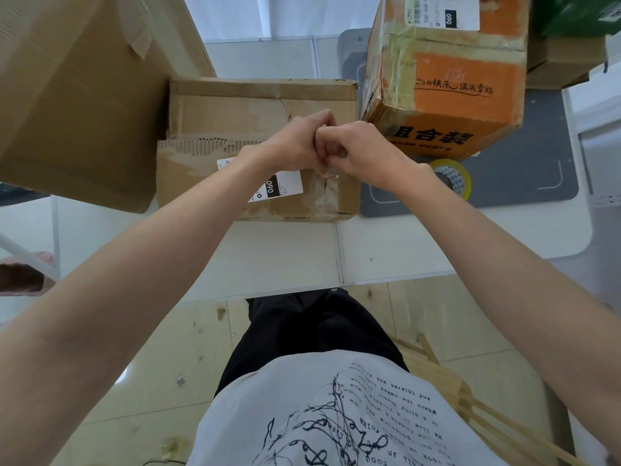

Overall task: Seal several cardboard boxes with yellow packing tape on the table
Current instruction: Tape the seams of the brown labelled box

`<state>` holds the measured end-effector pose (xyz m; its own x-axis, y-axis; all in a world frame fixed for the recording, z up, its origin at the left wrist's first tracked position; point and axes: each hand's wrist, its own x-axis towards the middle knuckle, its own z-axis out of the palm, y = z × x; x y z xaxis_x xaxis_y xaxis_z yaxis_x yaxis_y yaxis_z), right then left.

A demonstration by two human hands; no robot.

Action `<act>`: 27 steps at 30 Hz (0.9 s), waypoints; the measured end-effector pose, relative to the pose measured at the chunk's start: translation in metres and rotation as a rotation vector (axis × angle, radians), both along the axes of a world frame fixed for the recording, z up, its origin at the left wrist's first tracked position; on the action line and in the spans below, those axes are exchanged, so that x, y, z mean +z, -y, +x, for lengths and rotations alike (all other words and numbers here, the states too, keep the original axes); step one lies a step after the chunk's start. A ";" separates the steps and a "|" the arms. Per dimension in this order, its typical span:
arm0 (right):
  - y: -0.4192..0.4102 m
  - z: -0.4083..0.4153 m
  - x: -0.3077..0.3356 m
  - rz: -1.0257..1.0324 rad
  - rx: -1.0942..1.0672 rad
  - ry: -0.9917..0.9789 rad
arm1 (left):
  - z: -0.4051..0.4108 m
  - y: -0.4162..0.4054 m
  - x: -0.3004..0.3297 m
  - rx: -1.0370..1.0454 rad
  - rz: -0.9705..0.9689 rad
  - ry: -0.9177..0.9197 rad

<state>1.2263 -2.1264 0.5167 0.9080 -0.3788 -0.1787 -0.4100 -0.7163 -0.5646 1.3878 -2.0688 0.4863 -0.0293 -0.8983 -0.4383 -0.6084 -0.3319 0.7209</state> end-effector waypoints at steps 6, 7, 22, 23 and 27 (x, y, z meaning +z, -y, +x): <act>-0.006 -0.002 -0.003 -0.168 -0.011 0.057 | -0.001 0.000 0.002 -0.010 -0.001 0.030; -0.007 -0.002 -0.004 -0.186 -0.013 0.060 | -0.001 0.000 0.002 -0.008 -0.003 0.028; -0.006 0.005 0.002 -0.213 -0.105 0.041 | -0.005 -0.003 0.004 0.027 -0.011 0.018; -0.006 0.006 0.002 -0.203 -0.106 0.049 | -0.004 -0.002 0.004 0.036 -0.011 0.024; -0.004 0.005 -0.001 -0.201 -0.102 0.053 | -0.005 -0.002 0.004 0.023 -0.012 0.048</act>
<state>1.2312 -2.1220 0.5159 0.8693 -0.4924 -0.0434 -0.4597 -0.7729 -0.4374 1.3831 -2.0663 0.4906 0.0127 -0.9038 -0.4278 -0.6346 -0.3379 0.6951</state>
